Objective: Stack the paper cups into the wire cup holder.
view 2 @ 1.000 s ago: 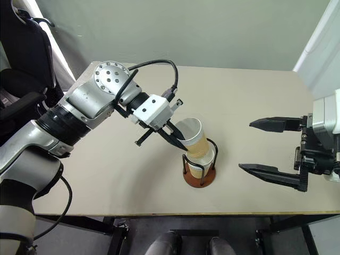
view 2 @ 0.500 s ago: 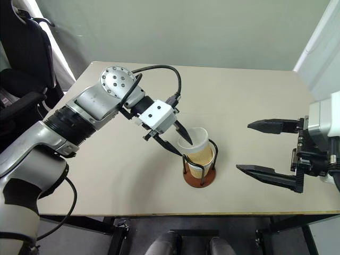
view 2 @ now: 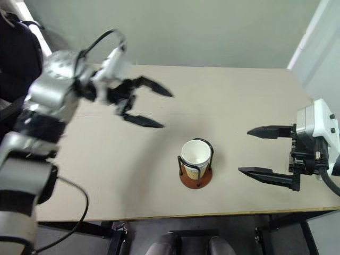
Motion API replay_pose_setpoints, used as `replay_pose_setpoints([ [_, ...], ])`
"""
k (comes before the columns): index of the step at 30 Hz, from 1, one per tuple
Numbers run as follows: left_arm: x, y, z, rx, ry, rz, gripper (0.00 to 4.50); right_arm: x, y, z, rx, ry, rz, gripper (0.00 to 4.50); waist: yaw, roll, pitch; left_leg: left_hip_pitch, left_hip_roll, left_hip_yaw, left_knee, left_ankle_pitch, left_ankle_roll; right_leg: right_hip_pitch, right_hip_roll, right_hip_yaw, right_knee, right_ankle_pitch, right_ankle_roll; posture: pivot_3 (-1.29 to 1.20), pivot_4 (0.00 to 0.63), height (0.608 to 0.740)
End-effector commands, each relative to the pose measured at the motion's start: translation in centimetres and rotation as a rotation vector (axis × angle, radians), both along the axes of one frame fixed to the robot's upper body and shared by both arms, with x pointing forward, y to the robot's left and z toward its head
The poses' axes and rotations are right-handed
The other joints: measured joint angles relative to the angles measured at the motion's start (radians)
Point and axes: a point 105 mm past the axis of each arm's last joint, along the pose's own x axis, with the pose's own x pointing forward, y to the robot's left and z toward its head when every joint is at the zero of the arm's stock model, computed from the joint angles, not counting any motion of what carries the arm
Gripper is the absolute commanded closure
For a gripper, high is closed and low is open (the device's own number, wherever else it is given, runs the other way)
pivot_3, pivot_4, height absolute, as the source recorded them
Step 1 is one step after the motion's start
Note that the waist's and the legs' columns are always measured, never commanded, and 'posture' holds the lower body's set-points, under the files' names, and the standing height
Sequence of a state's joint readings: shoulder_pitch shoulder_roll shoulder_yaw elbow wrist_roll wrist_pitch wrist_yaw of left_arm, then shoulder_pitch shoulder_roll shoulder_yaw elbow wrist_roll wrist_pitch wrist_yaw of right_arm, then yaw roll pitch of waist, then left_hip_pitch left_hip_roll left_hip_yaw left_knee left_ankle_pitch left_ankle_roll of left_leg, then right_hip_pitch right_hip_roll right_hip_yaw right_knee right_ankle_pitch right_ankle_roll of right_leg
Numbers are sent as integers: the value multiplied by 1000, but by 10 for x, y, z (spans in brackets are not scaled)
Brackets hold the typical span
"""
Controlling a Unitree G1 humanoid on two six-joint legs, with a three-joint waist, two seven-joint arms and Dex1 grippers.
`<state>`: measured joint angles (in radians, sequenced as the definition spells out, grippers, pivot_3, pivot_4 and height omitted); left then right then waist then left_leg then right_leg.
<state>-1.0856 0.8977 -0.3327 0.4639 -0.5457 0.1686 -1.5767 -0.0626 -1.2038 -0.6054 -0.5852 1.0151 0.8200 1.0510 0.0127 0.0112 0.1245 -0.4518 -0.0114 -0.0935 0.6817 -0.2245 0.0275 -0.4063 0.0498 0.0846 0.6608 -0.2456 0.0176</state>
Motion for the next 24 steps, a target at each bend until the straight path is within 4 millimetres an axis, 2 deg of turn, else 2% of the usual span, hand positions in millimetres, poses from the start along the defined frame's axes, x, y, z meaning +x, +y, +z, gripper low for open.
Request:
replay_pose_setpoints([
  [1,-10,23,-4,-39,43,100,43,4,-17,-6,-26,34,-15,0,4,0,0,0,0,0,1,0,0,0,0,0,0,0,0,0,150,740],
  [6,-17,53,-20,-96,129,246,43,12,-27,-4,-22,43,-9,0,13,-1,1,-1,0,0,2,1,2,0,0,0,1,2,-3,0,150,740],
  [10,-38,78,-50,-53,164,385,43,24,-35,-6,27,69,-27,0,-5,-1,0,4,0,0,-1,3,1,2,0,0,1,4,-6,0,150,740],
  [14,-54,76,-45,-161,169,475,43,32,-38,-7,50,83,-25,0,-9,-4,2,9,0,0,-4,6,-1,6,1,0,1,2,-9,0,150,740],
  [17,-55,73,-50,-170,158,523,43,39,-41,-9,47,79,-23,0,-2,-3,2,12,0,0,-4,7,-1,7,1,0,1,1,-13,0,150,740],
  [19,-55,71,-47,-200,145,541,43,45,-39,-8,41,55,-17,0,-2,-2,1,18,0,0,-5,6,-1,10,0,0,1,-4,-21,0,150,740],
  [22,-52,69,-42,-233,119,571,43,57,-34,-4,47,0,-19,0,-6,-3,1,17,0,0,-6,6,-2,12,0,0,2,-2,-21,0,150,740],
  [24,-52,67,-41,-242,114,579,43,63,-30,-4,49,-27,-8,0,-8,-3,1,17,0,0,-8,6,-2,12,1,0,2,2,-16,0,150,740],
])
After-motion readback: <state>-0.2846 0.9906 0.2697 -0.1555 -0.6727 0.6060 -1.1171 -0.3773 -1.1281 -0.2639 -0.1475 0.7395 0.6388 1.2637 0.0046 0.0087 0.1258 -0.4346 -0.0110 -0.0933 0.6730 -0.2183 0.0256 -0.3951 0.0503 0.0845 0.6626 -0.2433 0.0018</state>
